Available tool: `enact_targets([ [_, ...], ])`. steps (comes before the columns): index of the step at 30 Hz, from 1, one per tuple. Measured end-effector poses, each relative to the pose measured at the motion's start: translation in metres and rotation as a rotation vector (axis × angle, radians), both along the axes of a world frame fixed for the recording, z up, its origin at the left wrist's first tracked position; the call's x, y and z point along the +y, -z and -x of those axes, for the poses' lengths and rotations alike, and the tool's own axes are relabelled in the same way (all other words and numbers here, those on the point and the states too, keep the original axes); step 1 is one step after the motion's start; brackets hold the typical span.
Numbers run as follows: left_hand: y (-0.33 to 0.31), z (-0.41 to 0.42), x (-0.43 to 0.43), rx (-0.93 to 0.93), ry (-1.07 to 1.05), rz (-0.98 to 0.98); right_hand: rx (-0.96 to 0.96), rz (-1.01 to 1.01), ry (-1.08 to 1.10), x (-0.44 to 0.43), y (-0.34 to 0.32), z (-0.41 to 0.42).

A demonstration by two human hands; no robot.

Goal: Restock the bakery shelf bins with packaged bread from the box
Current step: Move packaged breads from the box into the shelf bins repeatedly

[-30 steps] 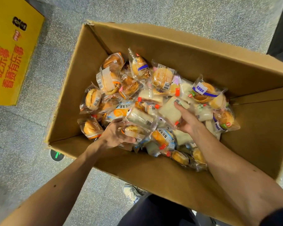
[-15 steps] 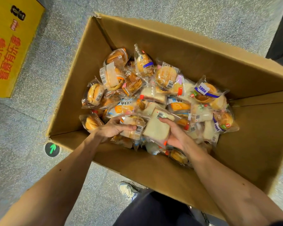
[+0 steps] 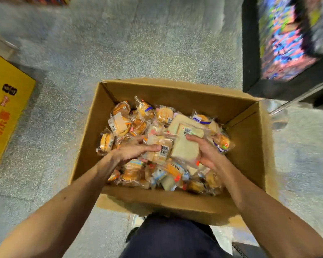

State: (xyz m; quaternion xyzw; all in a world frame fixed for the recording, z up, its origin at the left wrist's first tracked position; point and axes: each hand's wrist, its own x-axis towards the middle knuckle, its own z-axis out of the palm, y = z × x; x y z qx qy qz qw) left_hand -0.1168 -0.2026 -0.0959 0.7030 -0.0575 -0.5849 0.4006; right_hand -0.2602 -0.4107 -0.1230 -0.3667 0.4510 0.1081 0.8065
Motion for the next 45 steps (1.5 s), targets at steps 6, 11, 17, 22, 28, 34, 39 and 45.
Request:
enact_targets([
  [6, -0.062, -0.003, -0.004, -0.109, 0.195, 0.199, -0.107, 0.218, 0.188, 0.018, -0.081, 0.023],
  [11, -0.11, 0.019, 0.004, -0.178, 0.366, 0.367, -0.208, 0.329, 0.444, 0.068, -0.144, 0.074],
  [17, -0.175, 0.081, 0.0, -0.11, 0.533, 0.558, -0.257, 0.448, 0.657, 0.116, -0.211, 0.164],
  [22, -0.225, 0.165, -0.01, -0.096, 0.74, 0.651, -0.281, 0.622, 0.915, 0.155, -0.259, 0.26],
  [28, -0.281, 0.302, -0.017, -0.106, 1.0, 0.774, -0.276, 0.774, 1.232, 0.231, -0.31, 0.395],
  [34, -0.342, 0.469, 0.009, -0.283, 0.835, 1.095, -0.201, 0.946, 1.53, 0.324, -0.336, 0.549],
  [39, -0.337, 0.62, 0.084, -0.767, 0.849, 1.696, -0.183, 0.976, 1.661, 0.412, -0.339, 0.653],
  [45, -0.316, 0.765, 0.159, -0.504, 1.324, 1.956, -0.11, 1.012, 1.889, 0.505, -0.339, 0.78],
])
